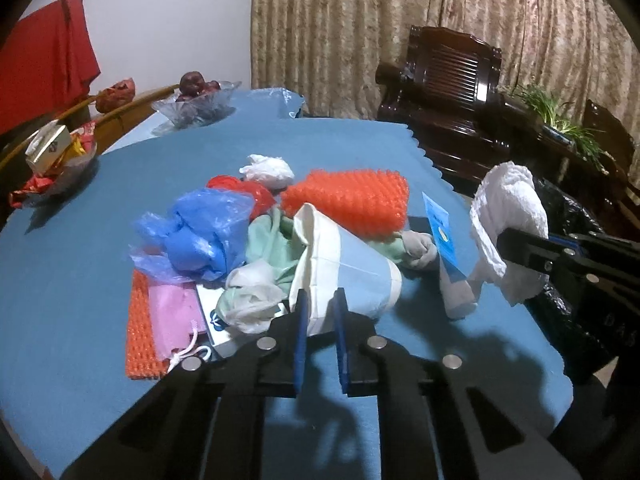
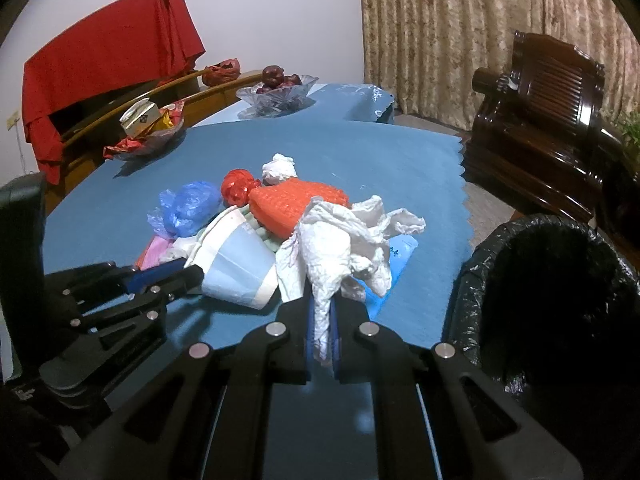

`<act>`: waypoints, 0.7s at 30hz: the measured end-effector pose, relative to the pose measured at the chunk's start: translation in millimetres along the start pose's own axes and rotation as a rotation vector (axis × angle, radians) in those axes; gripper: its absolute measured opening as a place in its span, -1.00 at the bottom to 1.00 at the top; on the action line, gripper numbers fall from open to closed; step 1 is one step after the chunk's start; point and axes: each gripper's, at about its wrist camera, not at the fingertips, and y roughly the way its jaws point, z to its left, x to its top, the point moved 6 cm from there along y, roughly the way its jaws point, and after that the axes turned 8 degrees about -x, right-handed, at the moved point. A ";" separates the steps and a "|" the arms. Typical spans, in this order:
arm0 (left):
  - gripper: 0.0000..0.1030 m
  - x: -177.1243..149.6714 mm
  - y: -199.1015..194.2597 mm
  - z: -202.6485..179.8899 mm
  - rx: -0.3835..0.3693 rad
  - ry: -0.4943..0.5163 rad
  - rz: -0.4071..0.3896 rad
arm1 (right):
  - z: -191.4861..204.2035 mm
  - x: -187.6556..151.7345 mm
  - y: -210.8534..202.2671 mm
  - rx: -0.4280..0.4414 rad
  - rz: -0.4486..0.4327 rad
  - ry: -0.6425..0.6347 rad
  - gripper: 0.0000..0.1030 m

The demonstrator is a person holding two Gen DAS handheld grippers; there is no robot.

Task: Collect trash
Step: 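Carry tissue and cup over the bin and open both tools to drop them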

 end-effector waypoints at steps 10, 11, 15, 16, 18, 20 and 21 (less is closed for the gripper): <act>-0.94 7.1 -15.0 -18.8 -0.040 0.026 -0.023 | -4.9 6.1 -17.4 -0.017 -0.030 0.016 -0.88; -0.95 8.4 -17.6 -20.8 -0.042 0.028 -0.028 | -5.6 6.9 -19.7 -0.020 -0.034 0.019 -0.88; -0.95 14.8 -30.9 -26.8 -0.046 0.033 -0.055 | -11.5 8.9 -31.8 -0.034 -0.054 0.032 -0.88; -0.95 16.8 -34.3 -28.3 -0.048 0.034 -0.063 | -12.9 9.4 -35.0 -0.037 -0.058 0.036 -0.88; -0.95 21.6 -39.7 -30.4 -0.049 0.036 -0.075 | -15.5 10.7 -41.3 -0.045 -0.068 0.044 -0.88; -0.95 26.5 -47.1 -34.4 -0.057 0.038 -0.090 | -20.3 11.5 -48.1 -0.053 -0.079 0.052 -0.88; -0.95 29.4 -51.1 -37.7 -0.062 0.042 -0.100 | -24.3 12.0 -53.0 -0.061 -0.088 0.059 -0.88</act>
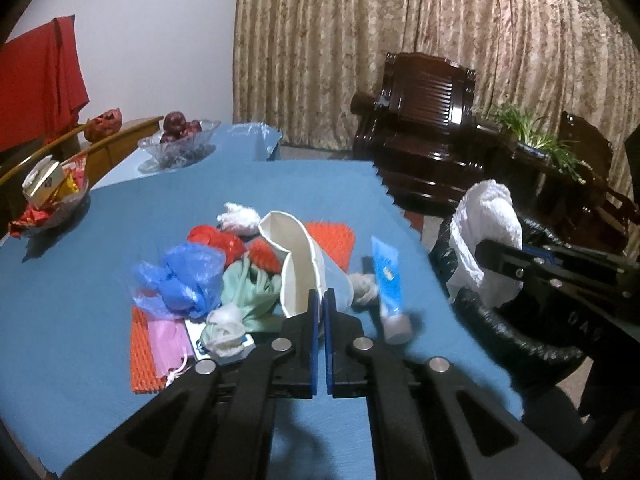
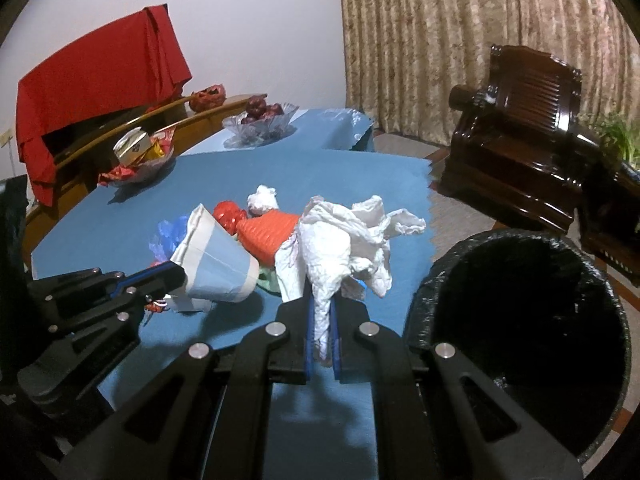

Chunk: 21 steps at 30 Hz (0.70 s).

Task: Collect trash
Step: 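Carry tissue and cup over the bin and open both tools to drop them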

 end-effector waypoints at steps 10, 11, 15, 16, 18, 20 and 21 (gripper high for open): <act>-0.95 25.6 1.9 -52.1 -0.090 0.049 -0.031 | -55.8 -2.7 -31.4 -0.100 -0.036 0.065 -0.88; -0.95 27.3 3.8 -57.8 -0.100 0.053 -0.032 | -62.9 -3.2 -34.4 -0.113 -0.038 0.072 -0.88; -0.95 35.1 15.9 -89.1 -0.160 0.080 -0.034 | -101.4 -10.9 -46.8 -0.183 -0.043 0.107 -0.88; -0.95 37.1 20.4 -98.2 -0.177 0.091 -0.031 | -111.7 -14.2 -49.2 -0.200 -0.039 0.117 -0.88; -0.95 38.5 29.1 -115.5 -0.208 0.106 -0.024 | -130.7 -21.1 -51.9 -0.232 -0.028 0.138 -0.88; -0.95 39.1 38.8 -131.9 -0.240 0.118 -0.010 | -146.8 -28.3 -52.7 -0.261 -0.013 0.157 -0.88; -0.95 38.7 43.6 -139.4 -0.254 0.123 -0.003 | -155.5 -33.5 -52.6 -0.280 -0.003 0.166 -0.88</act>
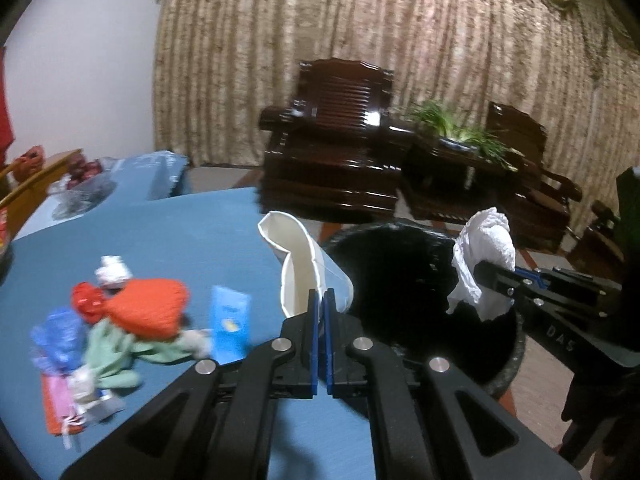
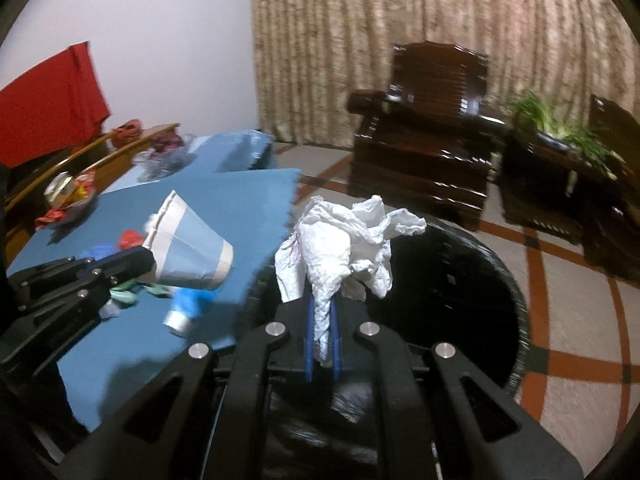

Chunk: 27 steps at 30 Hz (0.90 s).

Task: Collect trash
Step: 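Carry tissue and cup over the bin and open both tools to drop them, then move both tools back over the trash pile on the table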

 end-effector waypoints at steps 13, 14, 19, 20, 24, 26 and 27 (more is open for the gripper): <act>-0.38 -11.8 55.6 -41.1 -0.179 -0.020 0.094 | -49.3 -36.7 19.8 -0.126 0.075 0.065 -0.01; -0.34 -12.2 53.8 -39.9 -0.177 -0.021 0.090 | -50.7 -36.5 19.2 -0.130 0.073 0.068 0.12; 0.02 -13.0 32.3 -23.4 -0.113 -0.011 0.054 | -48.0 -28.5 9.1 -0.144 0.032 0.091 0.69; 0.09 -12.9 24.5 -17.8 -0.089 -0.007 0.040 | -45.7 -24.5 7.1 -0.137 0.021 0.095 0.76; 0.49 -13.0 -7.3 9.8 0.005 -0.005 -0.012 | -17.2 -10.0 -1.1 -0.070 -0.013 0.084 0.82; 0.63 -15.2 -27.1 29.0 0.061 -0.018 -0.033 | 0.2 -5.6 -4.6 -0.032 -0.025 0.068 0.83; 0.68 -16.9 -35.3 37.5 0.083 -0.028 -0.040 | 13.8 -2.2 -5.3 -0.005 -0.030 0.057 0.84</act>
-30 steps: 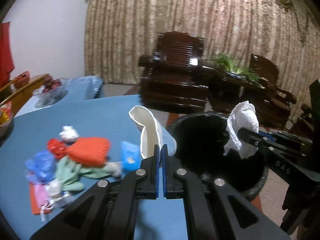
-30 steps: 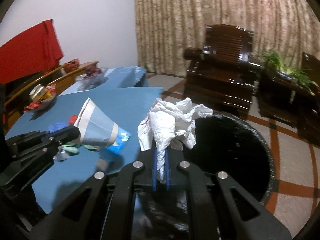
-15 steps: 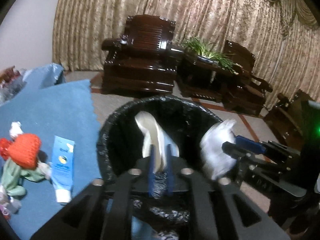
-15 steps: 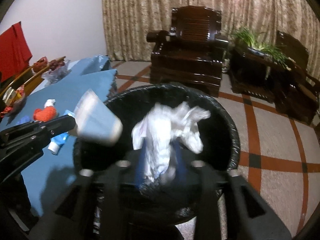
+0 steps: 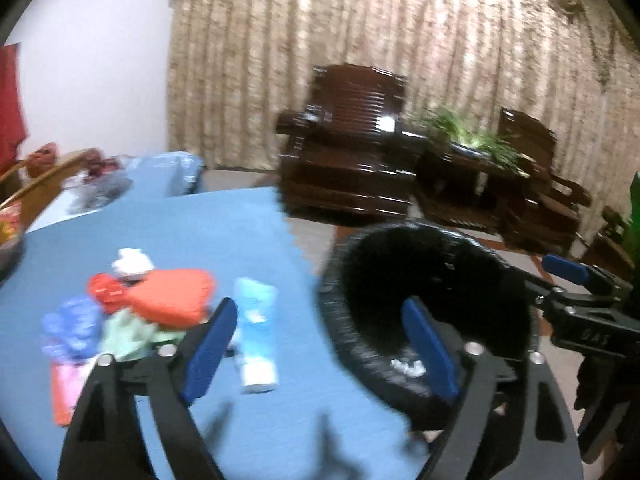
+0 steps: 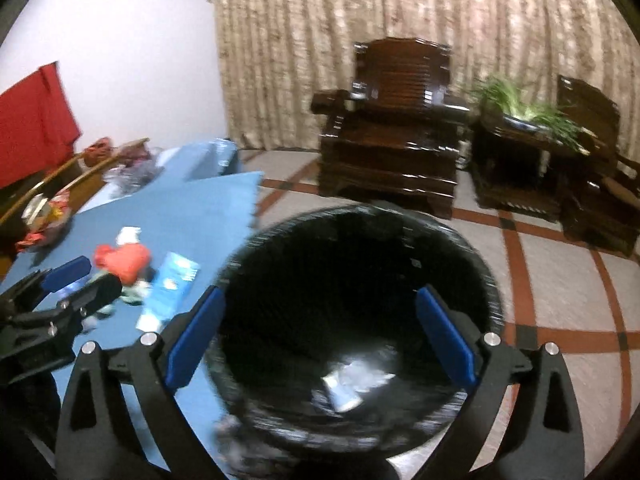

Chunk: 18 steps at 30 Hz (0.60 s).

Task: Collect trash
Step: 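Move both tools back over the trash pile on the table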

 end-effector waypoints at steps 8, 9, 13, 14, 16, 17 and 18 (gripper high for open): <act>0.77 -9.5 -48.3 72.9 0.170 -0.076 -0.038 | 84.0 2.8 4.2 0.146 0.012 -0.085 0.84; 0.78 -11.2 -51.7 78.8 0.184 -0.081 -0.039 | 94.1 2.2 5.2 0.161 0.014 -0.095 0.84; 0.80 -22.0 -63.3 103.4 0.237 -0.105 -0.036 | 124.3 -3.4 12.0 0.196 0.031 -0.132 0.84; 0.80 -25.3 -65.3 109.0 0.248 -0.110 -0.033 | 130.5 -6.0 13.8 0.203 0.037 -0.139 0.84; 0.80 -32.3 -68.7 117.5 0.268 -0.120 -0.030 | 144.7 -11.5 21.6 0.211 0.054 -0.157 0.84; 0.80 -33.9 -70.5 121.4 0.277 -0.124 -0.030 | 148.1 -13.0 22.8 0.215 0.058 -0.161 0.84; 0.80 -36.2 -72.6 127.0 0.290 -0.126 -0.031 | 153.8 -15.4 25.5 0.220 0.066 -0.168 0.84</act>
